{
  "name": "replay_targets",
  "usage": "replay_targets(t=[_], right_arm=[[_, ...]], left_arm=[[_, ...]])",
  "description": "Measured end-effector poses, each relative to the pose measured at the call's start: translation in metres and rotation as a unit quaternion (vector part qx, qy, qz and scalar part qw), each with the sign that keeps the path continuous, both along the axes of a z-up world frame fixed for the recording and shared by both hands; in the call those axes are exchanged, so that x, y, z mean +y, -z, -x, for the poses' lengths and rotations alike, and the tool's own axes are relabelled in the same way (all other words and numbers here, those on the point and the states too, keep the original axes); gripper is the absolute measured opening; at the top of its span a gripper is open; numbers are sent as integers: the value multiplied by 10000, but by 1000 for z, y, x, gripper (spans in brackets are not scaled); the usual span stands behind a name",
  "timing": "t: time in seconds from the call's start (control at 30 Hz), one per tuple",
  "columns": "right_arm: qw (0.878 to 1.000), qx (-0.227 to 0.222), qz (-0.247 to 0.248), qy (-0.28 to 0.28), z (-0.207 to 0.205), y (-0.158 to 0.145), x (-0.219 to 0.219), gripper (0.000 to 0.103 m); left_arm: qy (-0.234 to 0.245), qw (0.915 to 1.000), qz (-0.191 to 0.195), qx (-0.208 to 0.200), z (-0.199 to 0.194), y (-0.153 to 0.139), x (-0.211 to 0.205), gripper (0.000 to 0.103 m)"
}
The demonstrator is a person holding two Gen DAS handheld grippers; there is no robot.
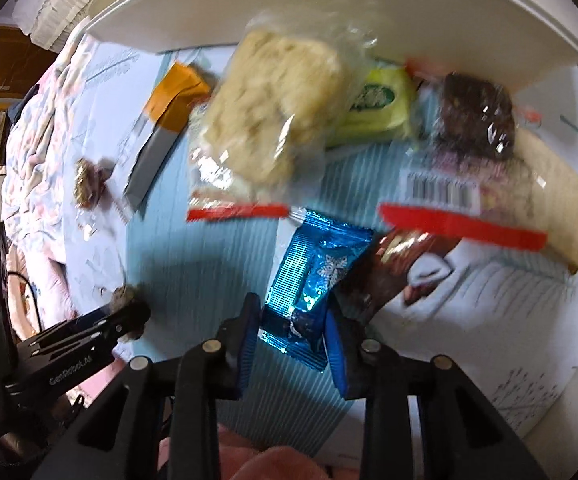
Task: Organize snacks
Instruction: 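Reach the left tool toward the nut packets while the right tool approaches the blue wrapper, then carry the nut packet with the left tool while the right tool carries the blue wrapper into the tray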
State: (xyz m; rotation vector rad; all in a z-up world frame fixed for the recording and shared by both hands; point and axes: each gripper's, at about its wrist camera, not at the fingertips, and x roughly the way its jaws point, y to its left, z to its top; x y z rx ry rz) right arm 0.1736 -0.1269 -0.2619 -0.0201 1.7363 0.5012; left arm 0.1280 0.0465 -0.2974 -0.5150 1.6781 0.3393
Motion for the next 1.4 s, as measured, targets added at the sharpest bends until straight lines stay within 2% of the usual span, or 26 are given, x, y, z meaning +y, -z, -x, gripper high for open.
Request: replay_targets(t=[0.1,0.27,0.43,0.57,0.63,0.8,1.03,1.23,1.4], right_arm=[[9998,140,-116,-19,9,-7,8,31],[9992,92,-367,-115,14,-27,19,31],[9977,-113,-605,-269,15,-53,30,31],[9951,-325,-875,-332,9,-78,31,31],[9931,-460,-1019,-357,5,-91,31,31],[9886,-817,-1239,-273,-7,-120,19,31],[9802,-1441,-1355,79,-36,-151,-4,31],[9738,-1840,-1270,414,-64,-166,-27,31],[9666,-2213,-1154,579,-78,-173,-42,31]], left_arm=[[51,10000,13,-30,0,-8,-2,43],[146,9997,-14,-180,8,-29,1,42],[254,9987,-24,-441,1,-68,7,42],[495,9961,-204,-704,-12,-106,6,42],[591,9945,-263,-825,-6,-114,4,42],[940,9878,-441,-1162,-26,-155,-3,42],[1383,9760,-606,-1567,-69,-188,-14,42],[1635,9675,-594,-1836,-106,-204,-33,42],[1834,9588,-396,-2134,-136,-207,-50,42]])
